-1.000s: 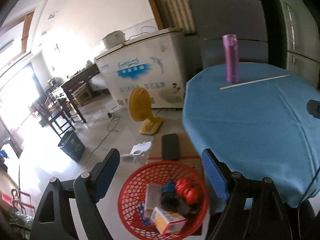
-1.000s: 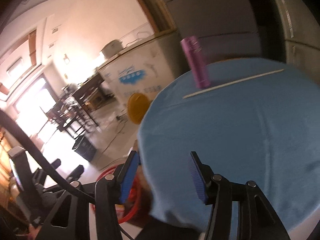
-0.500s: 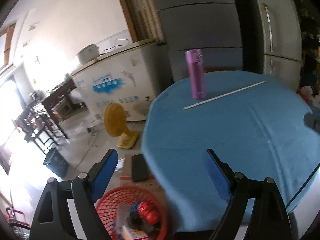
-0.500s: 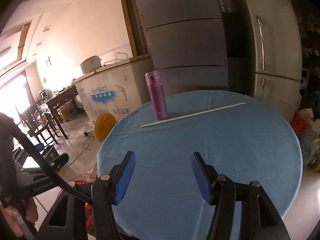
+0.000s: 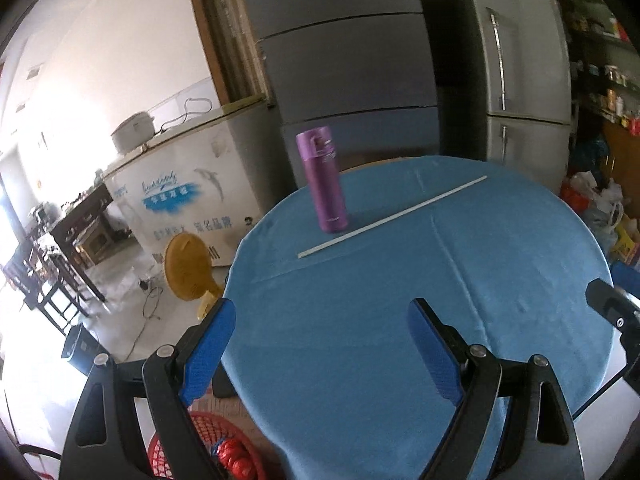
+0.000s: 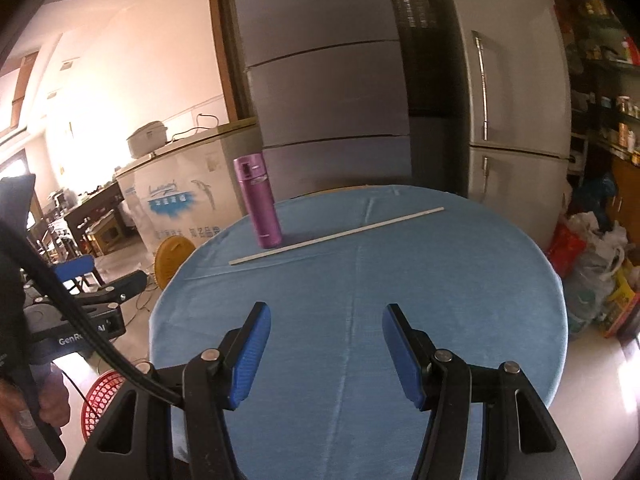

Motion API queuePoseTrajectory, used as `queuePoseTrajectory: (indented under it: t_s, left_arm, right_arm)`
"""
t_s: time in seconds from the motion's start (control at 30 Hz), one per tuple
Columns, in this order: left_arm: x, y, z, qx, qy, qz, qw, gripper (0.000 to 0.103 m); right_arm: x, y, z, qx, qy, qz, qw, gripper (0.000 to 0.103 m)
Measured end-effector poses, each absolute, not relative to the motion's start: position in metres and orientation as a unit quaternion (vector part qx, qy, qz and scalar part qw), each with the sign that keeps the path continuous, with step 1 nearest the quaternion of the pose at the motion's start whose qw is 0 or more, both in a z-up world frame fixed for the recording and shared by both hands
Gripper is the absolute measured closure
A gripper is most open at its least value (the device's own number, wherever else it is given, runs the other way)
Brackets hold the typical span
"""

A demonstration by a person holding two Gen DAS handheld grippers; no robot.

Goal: Collect trash

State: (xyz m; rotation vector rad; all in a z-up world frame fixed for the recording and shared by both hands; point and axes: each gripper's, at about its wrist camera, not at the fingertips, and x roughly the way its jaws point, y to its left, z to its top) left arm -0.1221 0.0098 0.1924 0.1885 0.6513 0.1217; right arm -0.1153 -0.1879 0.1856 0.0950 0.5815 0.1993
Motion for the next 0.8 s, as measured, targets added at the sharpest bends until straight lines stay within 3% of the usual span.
queuePoseTrajectory:
  t_s: [0.8]
  left_arm:
    - [-0.104,-0.045,0.19,0.085,0.333,0.02,0.939,0.015]
  right_arm:
    - [-0.096,-0.234,0.174,0.08,0.288,0.074,0.951,0.041]
